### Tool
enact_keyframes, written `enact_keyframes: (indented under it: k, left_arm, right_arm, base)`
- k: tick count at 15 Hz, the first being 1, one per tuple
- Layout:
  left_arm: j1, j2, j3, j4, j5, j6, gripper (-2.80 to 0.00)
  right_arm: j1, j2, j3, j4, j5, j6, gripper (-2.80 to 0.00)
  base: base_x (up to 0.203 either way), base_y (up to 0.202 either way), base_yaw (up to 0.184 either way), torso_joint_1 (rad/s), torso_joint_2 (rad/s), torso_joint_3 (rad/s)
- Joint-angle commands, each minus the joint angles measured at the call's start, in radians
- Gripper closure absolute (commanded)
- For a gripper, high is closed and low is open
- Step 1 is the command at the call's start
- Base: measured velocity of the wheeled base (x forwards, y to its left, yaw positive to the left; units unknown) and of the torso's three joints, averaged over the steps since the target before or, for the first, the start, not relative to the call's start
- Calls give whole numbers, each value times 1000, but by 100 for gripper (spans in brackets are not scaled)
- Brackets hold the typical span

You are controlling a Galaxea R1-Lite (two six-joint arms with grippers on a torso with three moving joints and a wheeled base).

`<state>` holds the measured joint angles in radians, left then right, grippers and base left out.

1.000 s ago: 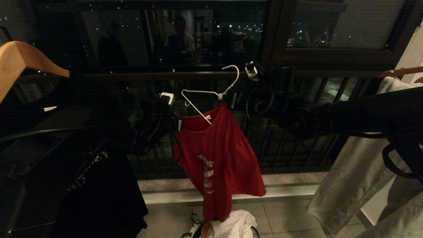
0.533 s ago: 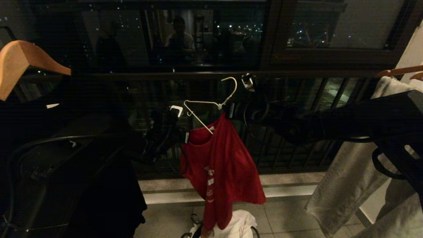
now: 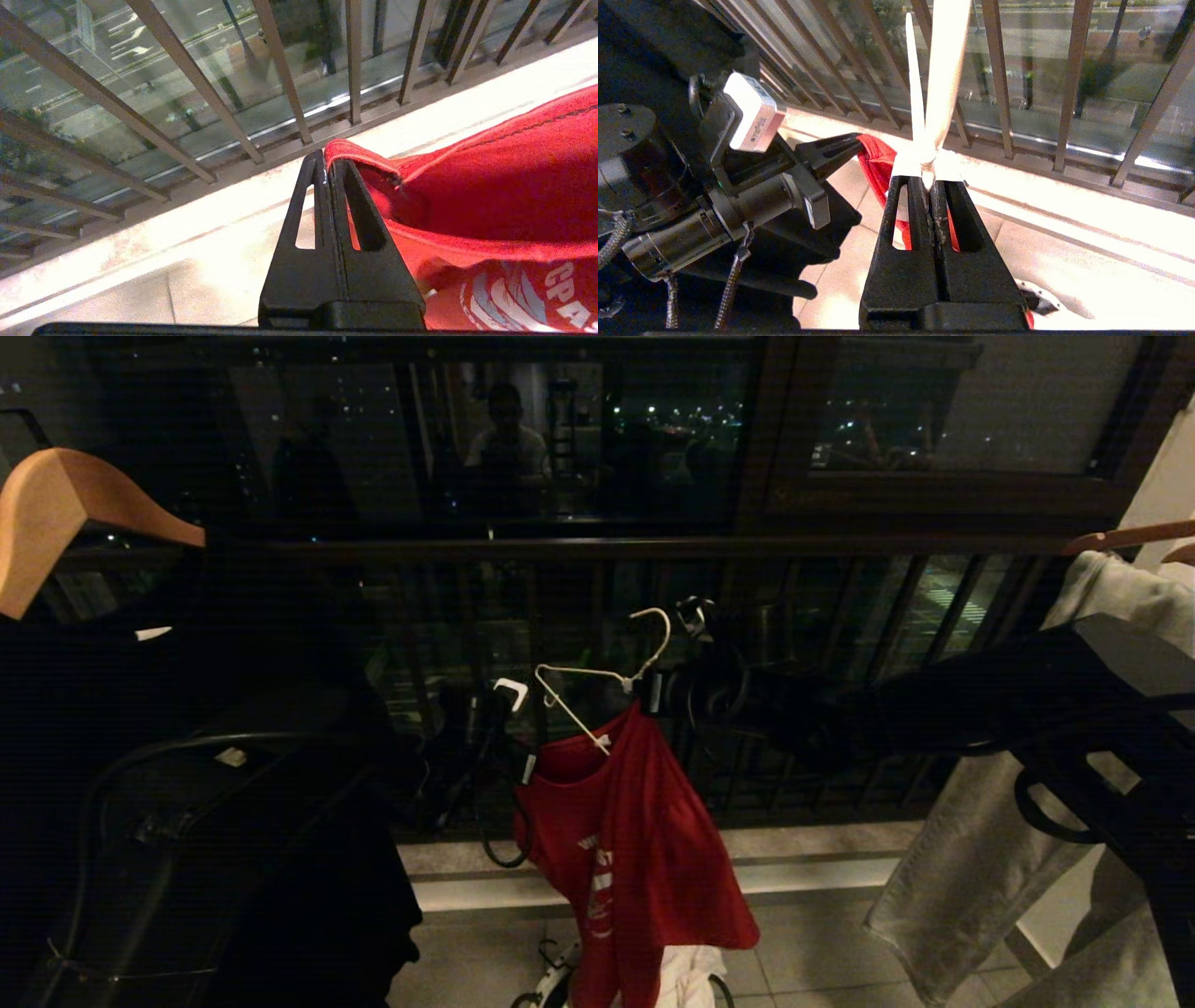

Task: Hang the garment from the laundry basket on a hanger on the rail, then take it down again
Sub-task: Take the clothes off the clothes rack

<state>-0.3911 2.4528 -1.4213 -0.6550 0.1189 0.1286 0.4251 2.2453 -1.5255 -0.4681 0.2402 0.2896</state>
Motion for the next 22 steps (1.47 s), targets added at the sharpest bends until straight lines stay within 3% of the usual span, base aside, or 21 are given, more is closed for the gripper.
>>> enact_keyframes:
  k: [1,4,5,12,18,19,22]
  left_arm:
    - [0,17,9,-35,1,16,0]
    - [0,31,3,-37,1,29,0]
    - [-1,31,2,-37,1,29,-280]
    - [3,23,-18,-37,1,29,-280]
    - [18,-144,13,-31,0,18,-280]
    - [19,-171,27,-28,-1,15,0]
    - [25,-270,56,34,-6,7,0]
  right_arm:
    - [0,11,4,-3,1,0,0]
    - [0,10,11,-3,1,1,0]
    - [0,8,11,-3,1,0,0]
    - [4,7,13,-3,-1,-1,0]
    - [9,10,7,29,-11,-33,0]
    - [10,10,3,42,-12,-41,0]
    - [12,7,-54,193,-13,-70,0]
  base:
    - [0,0,0,0,0,0]
    - [0,0,0,0,0,0]
    - [0,0,0,0,0,0]
    - [0,0,0,0,0,0]
    - [0,0,0,0,0,0]
    - [0,0,0,0,0,0]
    - [0,0,0,0,0,0]
